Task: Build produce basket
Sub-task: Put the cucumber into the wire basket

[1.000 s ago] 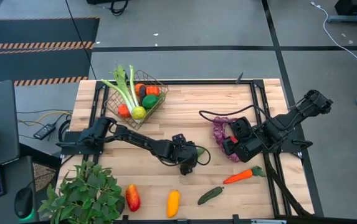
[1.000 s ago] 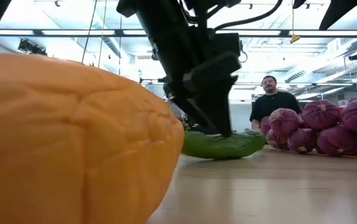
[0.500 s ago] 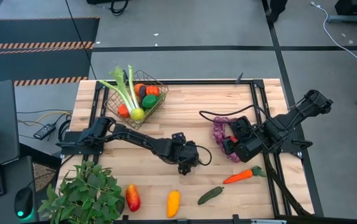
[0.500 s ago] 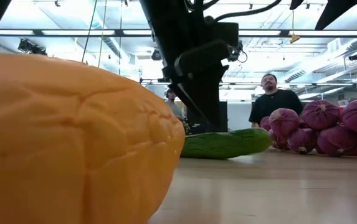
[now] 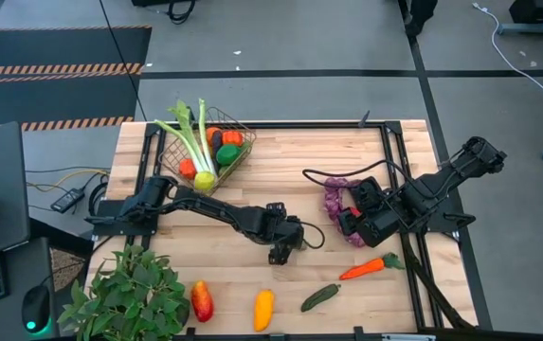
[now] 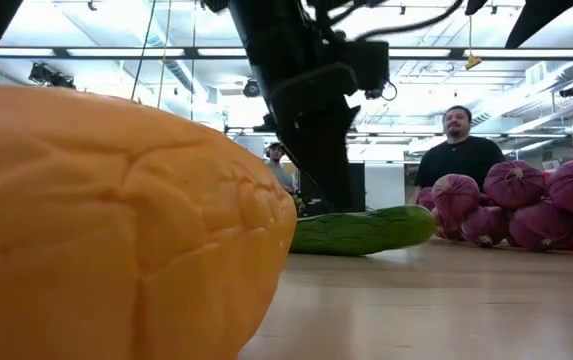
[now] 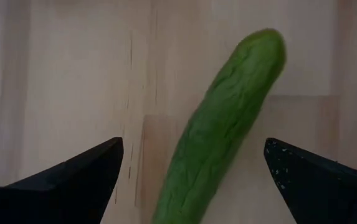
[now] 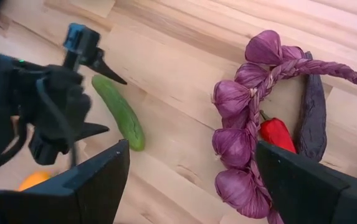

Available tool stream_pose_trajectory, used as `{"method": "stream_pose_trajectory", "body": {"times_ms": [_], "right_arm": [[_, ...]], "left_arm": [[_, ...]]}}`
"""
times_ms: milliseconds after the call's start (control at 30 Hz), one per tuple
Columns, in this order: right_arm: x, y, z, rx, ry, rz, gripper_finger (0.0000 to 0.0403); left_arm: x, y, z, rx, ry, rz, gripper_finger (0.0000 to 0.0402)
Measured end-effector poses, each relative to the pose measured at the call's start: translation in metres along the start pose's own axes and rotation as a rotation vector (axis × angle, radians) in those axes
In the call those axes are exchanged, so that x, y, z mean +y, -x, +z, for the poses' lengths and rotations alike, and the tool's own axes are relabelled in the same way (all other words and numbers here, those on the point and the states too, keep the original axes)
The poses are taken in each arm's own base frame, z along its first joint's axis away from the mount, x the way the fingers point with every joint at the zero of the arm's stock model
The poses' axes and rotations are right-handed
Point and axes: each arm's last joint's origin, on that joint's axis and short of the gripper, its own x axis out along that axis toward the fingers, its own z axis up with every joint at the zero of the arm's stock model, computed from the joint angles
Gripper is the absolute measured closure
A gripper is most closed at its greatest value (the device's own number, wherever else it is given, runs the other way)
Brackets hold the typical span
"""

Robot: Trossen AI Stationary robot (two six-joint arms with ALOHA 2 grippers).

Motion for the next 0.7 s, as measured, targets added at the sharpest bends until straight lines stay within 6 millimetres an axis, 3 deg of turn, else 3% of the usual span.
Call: {"method": "stream_pose_trajectory", "body": {"times_ms": [200,367,567,700], "right_arm": [[0.0,0.0,0.0,-0.006,0.011,0.0,0.0055],[0.0,0.0,0.0,-0.006,0.011,-0.001,0.0055],[0.0,0.0,0.001,-0.007,0.009,-0.002,0.0055],[-0.001,0.0,0.001,-0.01,0.009,-0.007,0.0055]], "left_arm": [[0.014,-0.012,0.001,0.028,-0.036,-0.089,0.0006],[0.021,-0.024,0.0,0.058,-0.09,-0.267,0.0006],[0.026,-0.03,-0.002,0.07,-0.126,-0.266,0.0007],[0.03,-0.035,-0.003,0.089,-0.117,-0.26,0.003]]}}
